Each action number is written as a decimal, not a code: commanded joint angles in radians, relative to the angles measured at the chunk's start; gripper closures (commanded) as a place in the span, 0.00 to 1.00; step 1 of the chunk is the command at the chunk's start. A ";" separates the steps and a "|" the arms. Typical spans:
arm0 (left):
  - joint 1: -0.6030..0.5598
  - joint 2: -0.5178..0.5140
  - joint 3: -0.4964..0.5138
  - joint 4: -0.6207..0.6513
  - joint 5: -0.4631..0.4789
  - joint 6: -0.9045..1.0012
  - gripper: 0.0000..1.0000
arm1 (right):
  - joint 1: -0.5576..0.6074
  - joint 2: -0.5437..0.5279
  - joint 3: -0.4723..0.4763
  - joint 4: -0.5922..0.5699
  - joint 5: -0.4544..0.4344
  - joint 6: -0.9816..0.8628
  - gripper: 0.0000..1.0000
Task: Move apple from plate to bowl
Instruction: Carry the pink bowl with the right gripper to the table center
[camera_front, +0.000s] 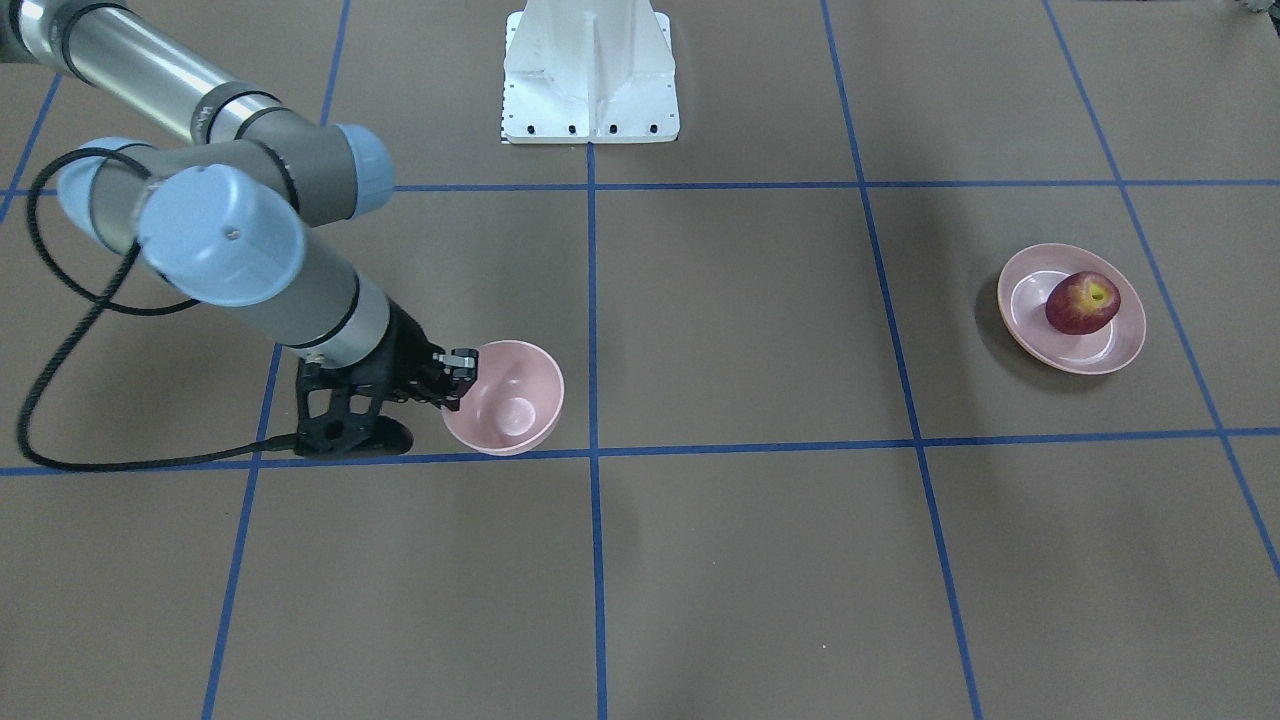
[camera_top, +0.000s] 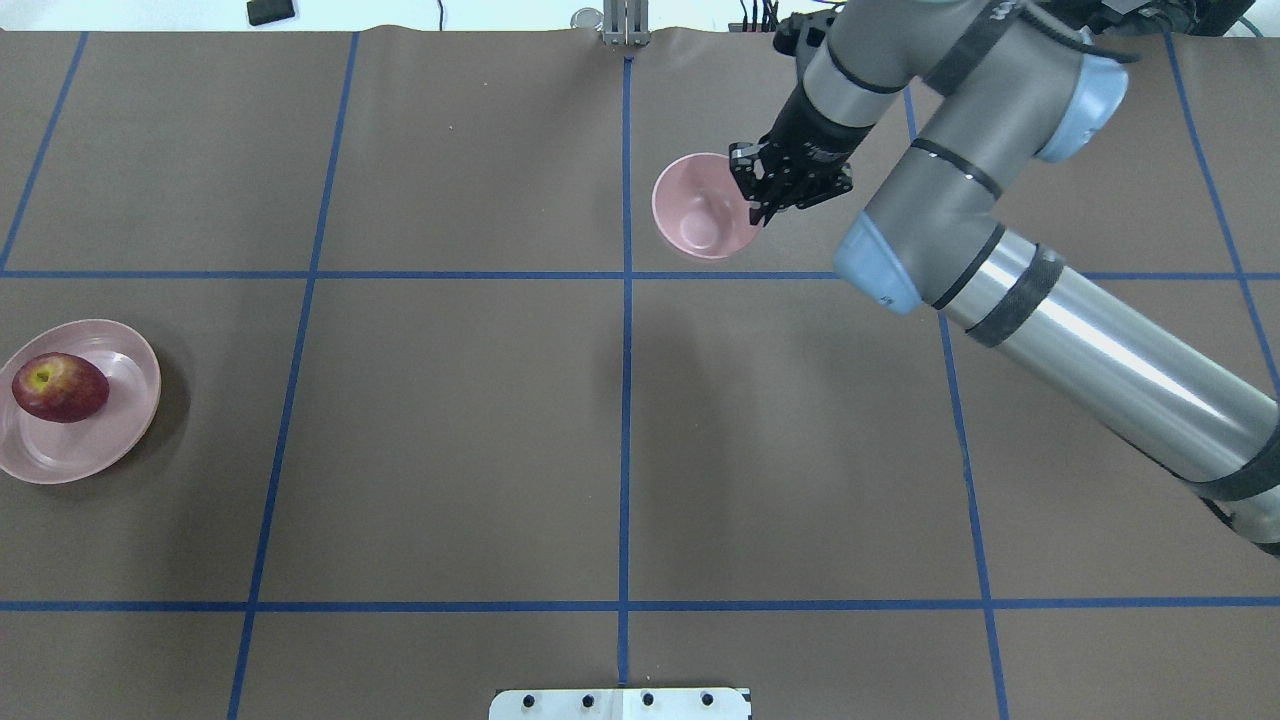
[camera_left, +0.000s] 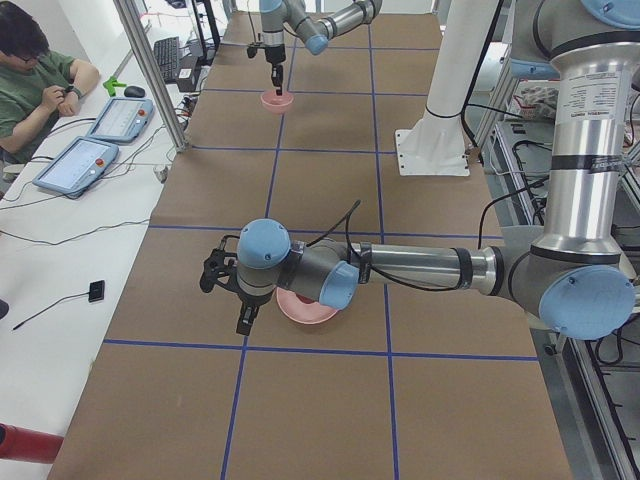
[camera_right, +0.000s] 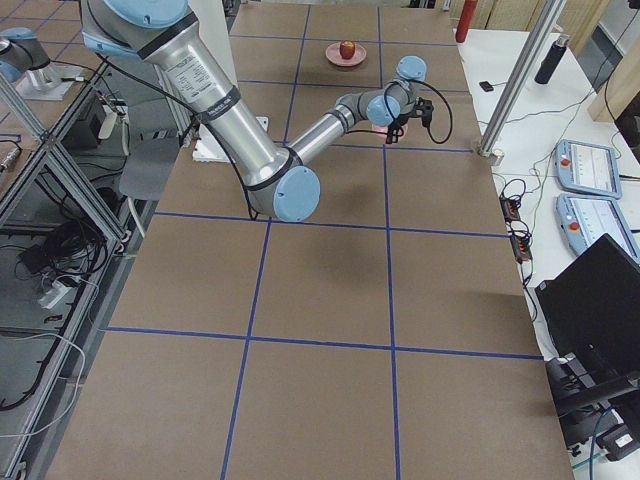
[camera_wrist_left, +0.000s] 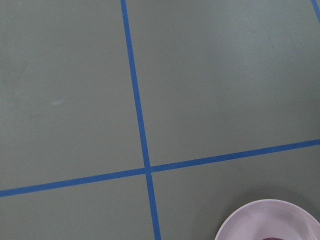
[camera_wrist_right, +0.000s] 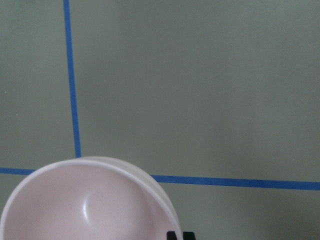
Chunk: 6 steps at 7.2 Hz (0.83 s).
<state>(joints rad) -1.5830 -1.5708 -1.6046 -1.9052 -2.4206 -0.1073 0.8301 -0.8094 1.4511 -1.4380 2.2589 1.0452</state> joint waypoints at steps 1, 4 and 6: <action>0.000 0.000 0.005 0.002 0.000 0.000 0.02 | -0.116 0.029 -0.008 -0.019 -0.068 0.041 1.00; 0.000 -0.002 0.017 0.000 0.000 0.001 0.02 | -0.157 0.087 -0.155 0.046 -0.149 0.038 1.00; 0.000 -0.003 0.017 0.000 0.000 0.001 0.02 | -0.169 0.087 -0.179 0.073 -0.151 0.039 1.00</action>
<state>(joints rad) -1.5830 -1.5733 -1.5880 -1.9052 -2.4206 -0.1059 0.6683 -0.7238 1.2876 -1.3812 2.1127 1.0834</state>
